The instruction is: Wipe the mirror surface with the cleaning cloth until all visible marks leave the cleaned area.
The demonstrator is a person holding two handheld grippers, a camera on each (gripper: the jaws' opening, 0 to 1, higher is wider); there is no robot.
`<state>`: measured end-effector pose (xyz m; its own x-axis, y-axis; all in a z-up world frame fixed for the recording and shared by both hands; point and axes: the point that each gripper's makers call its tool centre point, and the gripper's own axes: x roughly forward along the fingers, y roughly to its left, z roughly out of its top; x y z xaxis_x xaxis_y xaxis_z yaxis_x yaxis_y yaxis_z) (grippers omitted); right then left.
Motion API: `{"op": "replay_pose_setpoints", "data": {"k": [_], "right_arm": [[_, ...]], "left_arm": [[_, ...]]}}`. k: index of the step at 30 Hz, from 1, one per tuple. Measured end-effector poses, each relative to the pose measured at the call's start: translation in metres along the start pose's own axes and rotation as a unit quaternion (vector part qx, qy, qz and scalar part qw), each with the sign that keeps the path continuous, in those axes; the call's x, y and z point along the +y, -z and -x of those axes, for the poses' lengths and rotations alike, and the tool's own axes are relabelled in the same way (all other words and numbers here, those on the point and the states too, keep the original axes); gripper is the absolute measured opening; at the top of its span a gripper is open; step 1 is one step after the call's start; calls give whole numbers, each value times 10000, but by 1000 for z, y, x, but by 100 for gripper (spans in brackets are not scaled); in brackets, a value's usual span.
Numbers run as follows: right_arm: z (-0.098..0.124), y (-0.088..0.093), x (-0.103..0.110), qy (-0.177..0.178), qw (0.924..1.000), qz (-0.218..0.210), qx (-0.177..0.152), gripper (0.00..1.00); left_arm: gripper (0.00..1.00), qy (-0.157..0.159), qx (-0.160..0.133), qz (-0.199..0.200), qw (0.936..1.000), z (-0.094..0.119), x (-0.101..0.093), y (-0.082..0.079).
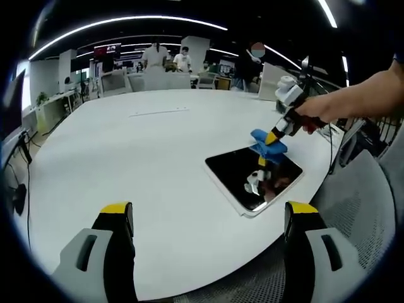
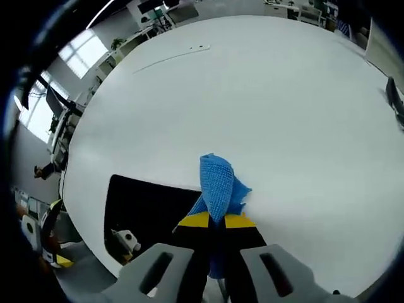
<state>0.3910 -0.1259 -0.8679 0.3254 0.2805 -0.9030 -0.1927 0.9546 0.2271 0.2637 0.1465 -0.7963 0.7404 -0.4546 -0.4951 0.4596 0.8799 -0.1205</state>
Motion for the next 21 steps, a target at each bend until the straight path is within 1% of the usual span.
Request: {"op": "replay_pose_setpoints", "data": {"k": [1, 3, 16, 21], "right_arm": [[0, 0, 0, 44, 10000, 39, 5, 0], [-1, -1, 3, -2, 10000, 39, 8, 0], [-13, -6, 42, -281, 9995, 100, 107, 0], [-18, -8, 57, -338, 9993, 114, 119, 0]], "left_arm": [[99, 10, 12, 9, 10000, 0, 0, 1], [99, 14, 29, 1, 10000, 0, 0, 1], [99, 34, 72, 8, 10000, -1, -1, 3], [99, 42, 69, 17, 10000, -1, -1, 3]]}}
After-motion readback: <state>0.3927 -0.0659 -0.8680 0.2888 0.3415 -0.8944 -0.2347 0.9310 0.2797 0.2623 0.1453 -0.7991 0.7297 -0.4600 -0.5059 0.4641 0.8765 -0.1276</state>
